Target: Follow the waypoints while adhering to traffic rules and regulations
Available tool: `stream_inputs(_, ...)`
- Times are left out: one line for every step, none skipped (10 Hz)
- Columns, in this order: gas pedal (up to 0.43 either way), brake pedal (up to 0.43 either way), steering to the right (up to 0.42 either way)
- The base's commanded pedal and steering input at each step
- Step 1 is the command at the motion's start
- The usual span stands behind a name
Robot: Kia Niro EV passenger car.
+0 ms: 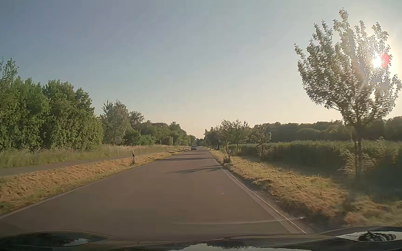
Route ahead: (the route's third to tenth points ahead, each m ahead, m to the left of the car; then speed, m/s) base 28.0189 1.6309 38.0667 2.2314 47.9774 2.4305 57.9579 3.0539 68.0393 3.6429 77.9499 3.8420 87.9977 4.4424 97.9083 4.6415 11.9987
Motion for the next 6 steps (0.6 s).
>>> stream_inputs(0.319,0.000,-0.020)
stream_inputs(0.331,0.000,-0.015)
stream_inputs(0.331,0.000,-0.010)
stream_inputs(0.331,0.000,-0.007)
stream_inputs(0.331,0.000,-0.007)
stream_inputs(0.339,0.000,-0.007)
